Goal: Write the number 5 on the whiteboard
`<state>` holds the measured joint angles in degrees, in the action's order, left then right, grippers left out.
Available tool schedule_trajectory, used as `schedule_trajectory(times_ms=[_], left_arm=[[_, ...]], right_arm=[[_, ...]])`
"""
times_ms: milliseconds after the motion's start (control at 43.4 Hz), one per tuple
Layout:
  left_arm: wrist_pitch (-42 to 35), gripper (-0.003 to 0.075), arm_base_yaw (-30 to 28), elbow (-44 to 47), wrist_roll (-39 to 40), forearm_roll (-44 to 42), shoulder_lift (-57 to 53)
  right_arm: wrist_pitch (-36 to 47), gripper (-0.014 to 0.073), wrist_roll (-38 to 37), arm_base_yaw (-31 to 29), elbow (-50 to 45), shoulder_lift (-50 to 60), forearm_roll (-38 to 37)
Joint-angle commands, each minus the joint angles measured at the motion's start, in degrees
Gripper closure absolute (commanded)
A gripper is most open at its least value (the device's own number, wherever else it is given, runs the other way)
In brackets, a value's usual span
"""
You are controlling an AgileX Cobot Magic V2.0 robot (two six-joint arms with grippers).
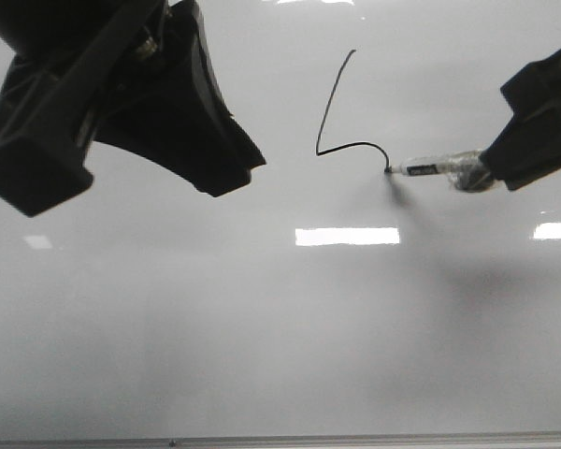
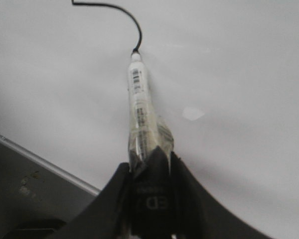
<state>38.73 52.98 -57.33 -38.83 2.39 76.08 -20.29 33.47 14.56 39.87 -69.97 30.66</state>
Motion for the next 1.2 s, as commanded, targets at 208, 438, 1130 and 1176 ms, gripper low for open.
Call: schedule_trajectory(times_ms=[208,438,1130,1176], left_arm=[[-2.8,0.0741,0.3,-2.0,0.7,1.0,-1.8],[-2.7,0.0741,0.3,-2.0,0.7,1.0,-1.8],[-2.6,0.0741,0.3,-2.0,0.7,1.7,-1.8],[-2.6,0.0741,0.3,-2.0,0.7,1.8,-1.8]], right_arm=[[11.0,0.0653,0.0,11.9,2.8,-9.1,5.5],[9.4,0.0653,0.0,12.5,5.8,-2.3,5.0],[7.3,0.0653,0.1,3.7,10.5,-2.8,4.8],[7.1,0.0653,0.1,3.7,11.1,-3.6,4.8]])
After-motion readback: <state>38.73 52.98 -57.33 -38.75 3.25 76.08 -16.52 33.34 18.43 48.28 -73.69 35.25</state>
